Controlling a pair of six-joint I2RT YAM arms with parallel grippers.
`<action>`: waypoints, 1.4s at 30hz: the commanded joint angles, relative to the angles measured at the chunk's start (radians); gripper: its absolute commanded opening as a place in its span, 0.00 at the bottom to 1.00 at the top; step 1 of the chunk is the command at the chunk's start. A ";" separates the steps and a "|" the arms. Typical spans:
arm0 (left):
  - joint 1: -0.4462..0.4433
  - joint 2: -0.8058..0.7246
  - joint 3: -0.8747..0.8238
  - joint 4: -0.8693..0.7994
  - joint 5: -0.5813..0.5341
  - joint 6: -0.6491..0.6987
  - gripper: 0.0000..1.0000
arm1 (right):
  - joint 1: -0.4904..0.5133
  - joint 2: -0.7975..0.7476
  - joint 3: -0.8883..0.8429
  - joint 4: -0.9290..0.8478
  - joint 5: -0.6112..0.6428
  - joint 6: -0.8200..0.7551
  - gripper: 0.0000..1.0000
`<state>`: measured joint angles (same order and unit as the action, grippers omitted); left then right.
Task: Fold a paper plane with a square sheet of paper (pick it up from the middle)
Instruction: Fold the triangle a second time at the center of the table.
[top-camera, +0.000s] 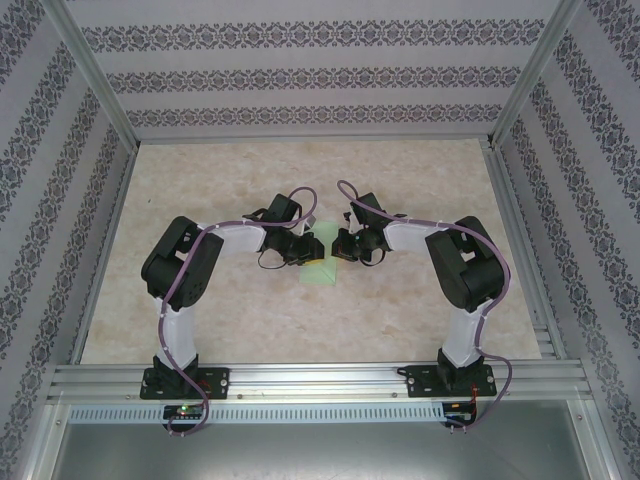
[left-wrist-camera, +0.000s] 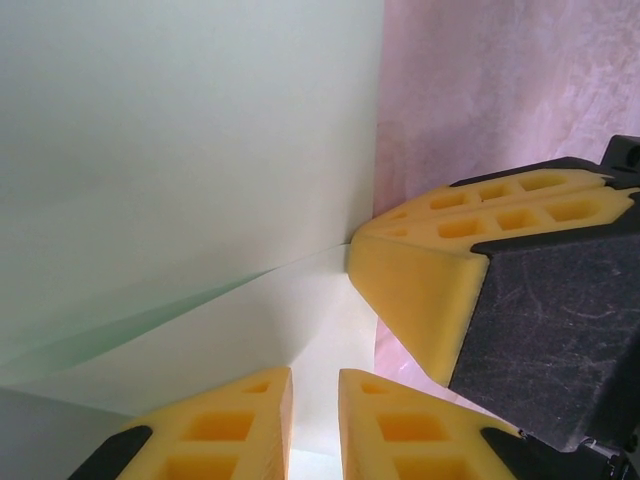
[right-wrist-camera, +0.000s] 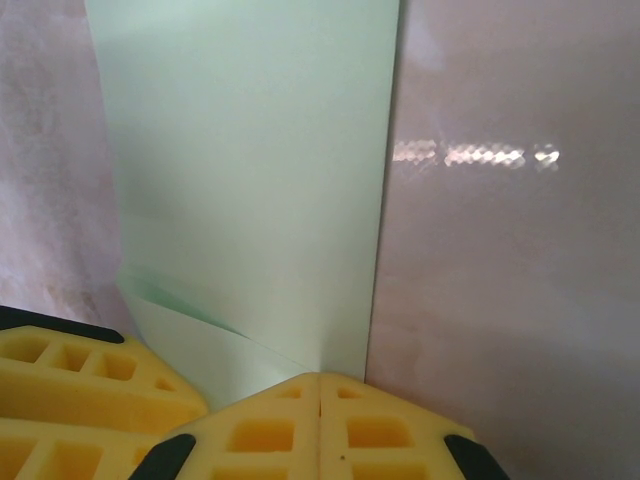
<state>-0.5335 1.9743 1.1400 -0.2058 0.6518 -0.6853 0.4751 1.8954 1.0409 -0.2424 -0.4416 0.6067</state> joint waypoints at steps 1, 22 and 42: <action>-0.013 0.022 0.000 -0.021 -0.017 0.016 0.20 | -0.013 0.031 0.020 -0.014 0.054 -0.003 0.05; -0.016 0.039 -0.009 -0.108 -0.098 0.011 0.16 | -0.021 -0.074 0.040 -0.063 0.066 0.016 0.18; -0.018 0.040 -0.022 -0.116 -0.126 0.005 0.14 | 0.122 -0.197 -0.063 -0.088 0.021 0.061 0.05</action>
<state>-0.5438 1.9938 1.1400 -0.2230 0.5983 -0.6861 0.5793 1.7138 0.9905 -0.3313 -0.3985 0.6533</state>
